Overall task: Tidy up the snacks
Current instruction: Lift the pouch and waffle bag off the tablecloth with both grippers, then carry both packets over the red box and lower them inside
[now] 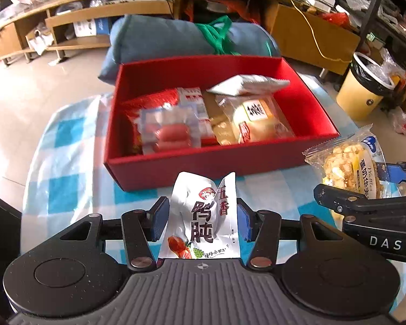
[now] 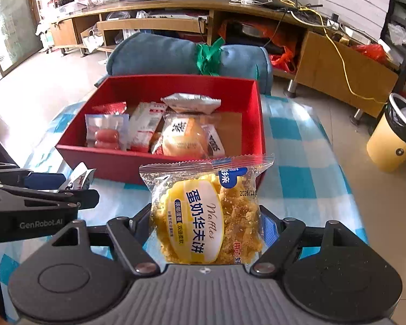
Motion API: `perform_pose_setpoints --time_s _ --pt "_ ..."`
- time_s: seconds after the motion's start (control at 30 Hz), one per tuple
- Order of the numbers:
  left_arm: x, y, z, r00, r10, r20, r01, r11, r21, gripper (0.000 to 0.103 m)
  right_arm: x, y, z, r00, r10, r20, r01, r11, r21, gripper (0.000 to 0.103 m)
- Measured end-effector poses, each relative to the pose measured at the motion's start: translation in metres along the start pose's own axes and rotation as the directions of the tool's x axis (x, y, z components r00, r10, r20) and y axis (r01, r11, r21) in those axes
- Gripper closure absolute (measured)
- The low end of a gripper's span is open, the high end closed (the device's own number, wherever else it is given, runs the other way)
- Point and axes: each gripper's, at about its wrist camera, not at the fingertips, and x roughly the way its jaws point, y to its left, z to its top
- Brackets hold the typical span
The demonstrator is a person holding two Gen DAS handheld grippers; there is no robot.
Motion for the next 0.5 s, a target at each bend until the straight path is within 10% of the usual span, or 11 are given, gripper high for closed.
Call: perform_pose_setpoints --time_s 0.5 --pt "-0.005 0.005 0.009 0.999 0.017 0.037 -0.016 1.000 -0.009 0.043 -0.002 0.001 0.015 0.999 -0.004 0.039 0.004 1.000 0.010 0.031"
